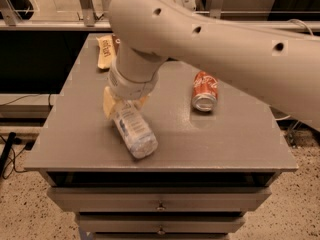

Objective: Place blue plastic bottle upright

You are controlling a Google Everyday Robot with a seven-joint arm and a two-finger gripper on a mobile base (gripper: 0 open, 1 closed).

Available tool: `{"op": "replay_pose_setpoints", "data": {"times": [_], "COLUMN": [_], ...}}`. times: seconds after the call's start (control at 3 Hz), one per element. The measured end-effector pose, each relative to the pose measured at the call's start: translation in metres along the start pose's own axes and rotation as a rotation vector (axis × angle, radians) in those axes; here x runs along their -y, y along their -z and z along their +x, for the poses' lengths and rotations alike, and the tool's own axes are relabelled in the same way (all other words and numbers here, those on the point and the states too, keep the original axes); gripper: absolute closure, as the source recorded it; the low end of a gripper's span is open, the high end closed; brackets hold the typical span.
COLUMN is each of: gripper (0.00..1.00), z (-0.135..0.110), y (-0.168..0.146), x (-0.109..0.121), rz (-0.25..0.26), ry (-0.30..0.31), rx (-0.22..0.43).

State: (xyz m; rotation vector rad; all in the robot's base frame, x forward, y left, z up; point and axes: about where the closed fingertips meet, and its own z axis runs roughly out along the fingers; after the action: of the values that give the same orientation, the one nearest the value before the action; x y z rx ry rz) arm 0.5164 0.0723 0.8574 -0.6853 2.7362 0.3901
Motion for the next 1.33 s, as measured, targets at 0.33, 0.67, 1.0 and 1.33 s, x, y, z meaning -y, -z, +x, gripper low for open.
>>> {"op": "replay_pose_setpoints", "data": {"times": [0.33, 0.67, 1.0, 1.33], "gripper": [0.95, 1.00, 1.00, 1.00], "z": [-0.043, -0.086, -0.112, -0.121], "y": [0.035, 0.087, 0.133, 0.163], "x": [0.001, -0.004, -0.012, -0.011], "rz": [-0.024, -0.082, -0.183, -0.202], "ry": [0.109, 0.205, 0.252, 0.266], "rx": [0.137, 0.339, 0.565, 0.694]}}
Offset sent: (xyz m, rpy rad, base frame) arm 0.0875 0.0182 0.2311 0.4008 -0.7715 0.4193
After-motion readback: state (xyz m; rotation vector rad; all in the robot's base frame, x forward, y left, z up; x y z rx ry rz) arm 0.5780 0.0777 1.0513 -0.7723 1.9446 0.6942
